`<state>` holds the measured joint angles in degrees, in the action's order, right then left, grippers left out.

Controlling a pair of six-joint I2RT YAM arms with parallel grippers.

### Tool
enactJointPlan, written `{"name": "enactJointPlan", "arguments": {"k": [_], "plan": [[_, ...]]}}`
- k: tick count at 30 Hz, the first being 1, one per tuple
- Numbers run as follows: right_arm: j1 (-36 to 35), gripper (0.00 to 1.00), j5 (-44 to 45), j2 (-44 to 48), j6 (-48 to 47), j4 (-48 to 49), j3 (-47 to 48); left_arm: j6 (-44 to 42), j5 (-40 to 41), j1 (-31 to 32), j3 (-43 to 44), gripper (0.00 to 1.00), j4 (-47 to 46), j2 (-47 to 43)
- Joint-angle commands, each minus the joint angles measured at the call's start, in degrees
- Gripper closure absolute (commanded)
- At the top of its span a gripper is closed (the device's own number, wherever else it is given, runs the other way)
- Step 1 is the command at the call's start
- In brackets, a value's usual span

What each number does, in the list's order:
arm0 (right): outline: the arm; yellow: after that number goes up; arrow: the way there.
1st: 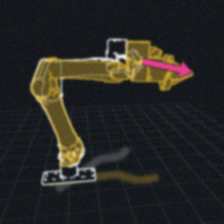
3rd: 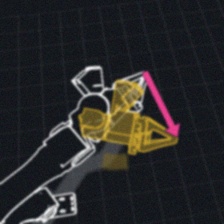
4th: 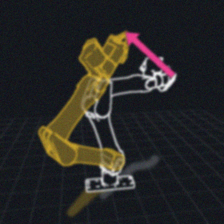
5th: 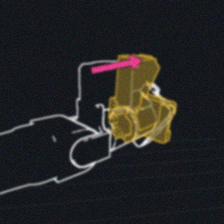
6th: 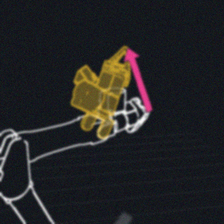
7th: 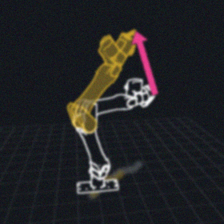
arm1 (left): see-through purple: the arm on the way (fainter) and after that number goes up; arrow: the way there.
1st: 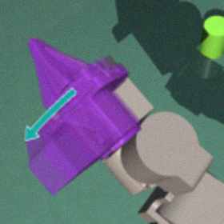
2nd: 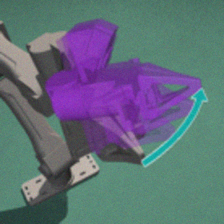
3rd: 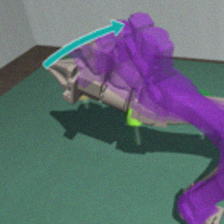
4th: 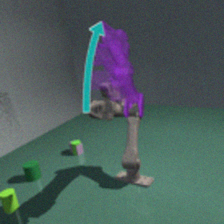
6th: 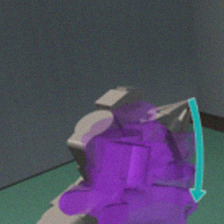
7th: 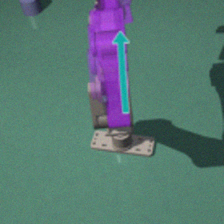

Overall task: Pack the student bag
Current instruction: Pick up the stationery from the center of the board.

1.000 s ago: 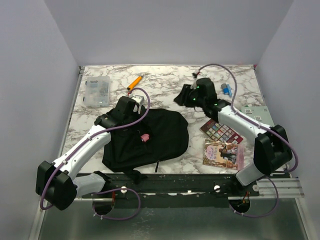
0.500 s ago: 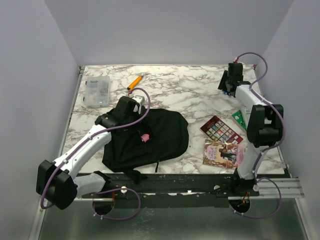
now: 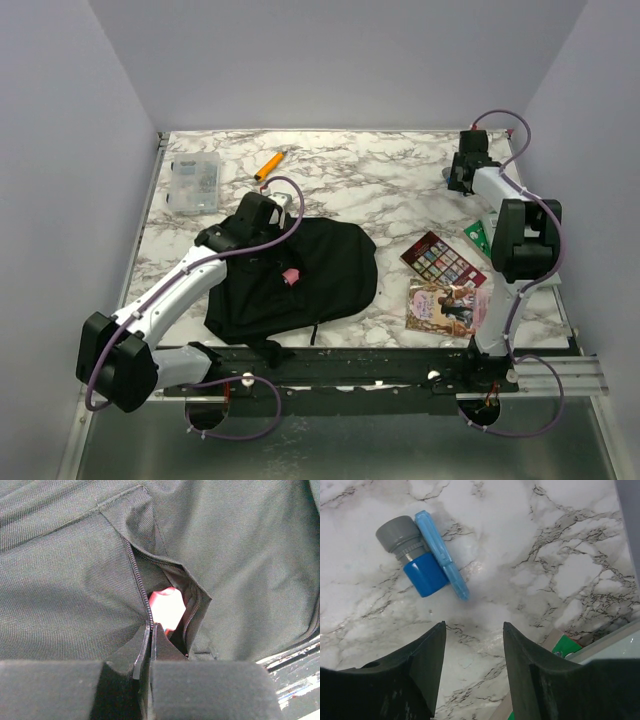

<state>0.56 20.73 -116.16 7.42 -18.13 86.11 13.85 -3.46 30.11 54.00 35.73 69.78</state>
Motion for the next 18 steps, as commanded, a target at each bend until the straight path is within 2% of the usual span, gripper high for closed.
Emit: {"name": "enactJointPlan", "arguments": {"k": [1,18], "plan": [[2.38,0.46,-1.68,-2.38,-1.96,-0.09,-0.57,-0.24,-1.61,0.21,2.07,1.0,-1.81,0.73],[4.76,0.48,-12.31,-5.2,-2.22,5.11,-1.95,-0.22,-2.17,0.21,2.78,1.0,-1.8,3.79]]}}
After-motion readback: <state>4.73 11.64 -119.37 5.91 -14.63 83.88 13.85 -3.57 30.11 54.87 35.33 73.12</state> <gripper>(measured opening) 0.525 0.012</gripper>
